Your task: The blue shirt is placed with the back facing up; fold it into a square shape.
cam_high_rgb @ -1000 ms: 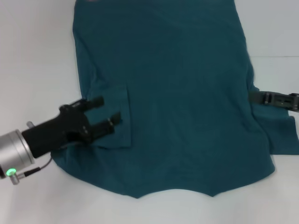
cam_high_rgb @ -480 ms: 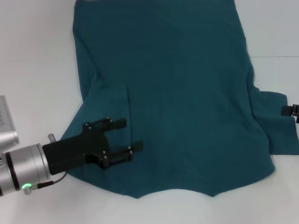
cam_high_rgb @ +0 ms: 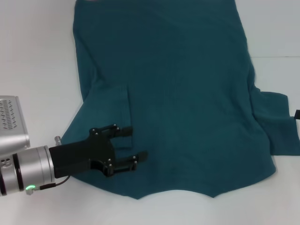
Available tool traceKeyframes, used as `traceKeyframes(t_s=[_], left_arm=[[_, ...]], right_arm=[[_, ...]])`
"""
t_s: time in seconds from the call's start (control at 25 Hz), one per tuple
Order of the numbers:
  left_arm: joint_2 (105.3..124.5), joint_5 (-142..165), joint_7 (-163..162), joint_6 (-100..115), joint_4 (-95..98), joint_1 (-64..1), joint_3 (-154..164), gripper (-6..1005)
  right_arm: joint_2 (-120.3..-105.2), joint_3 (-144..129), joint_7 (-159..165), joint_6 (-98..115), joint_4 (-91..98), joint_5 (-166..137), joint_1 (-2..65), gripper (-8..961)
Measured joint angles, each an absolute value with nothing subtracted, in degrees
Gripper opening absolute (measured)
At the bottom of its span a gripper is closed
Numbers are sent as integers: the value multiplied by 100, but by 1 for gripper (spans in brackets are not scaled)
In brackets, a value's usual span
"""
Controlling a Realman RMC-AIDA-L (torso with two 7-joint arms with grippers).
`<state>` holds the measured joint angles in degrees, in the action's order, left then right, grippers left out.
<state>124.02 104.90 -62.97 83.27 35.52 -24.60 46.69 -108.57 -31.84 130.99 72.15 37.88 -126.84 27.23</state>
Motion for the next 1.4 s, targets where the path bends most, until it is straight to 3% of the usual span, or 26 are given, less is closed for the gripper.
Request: traceKeyframes(t_s=[0.52, 1.12, 1.4], left_arm=[[12401, 10508, -6293, 8289, 3542, -2470, 4667, 770], [12402, 10520, -6293, 8272, 3544, -2484, 4667, 769], [12401, 10520, -6293, 8270, 3550, -2487, 4667, 770]], right_arm=[[-11363, -3004, 12652, 6329, 3708, -12670, 2831, 910], [-11453, -2980, 12547, 6204, 3479, -12600, 2862, 812], [-11483, -2971, 12406, 6266, 3463, -12326, 2799, 532]])
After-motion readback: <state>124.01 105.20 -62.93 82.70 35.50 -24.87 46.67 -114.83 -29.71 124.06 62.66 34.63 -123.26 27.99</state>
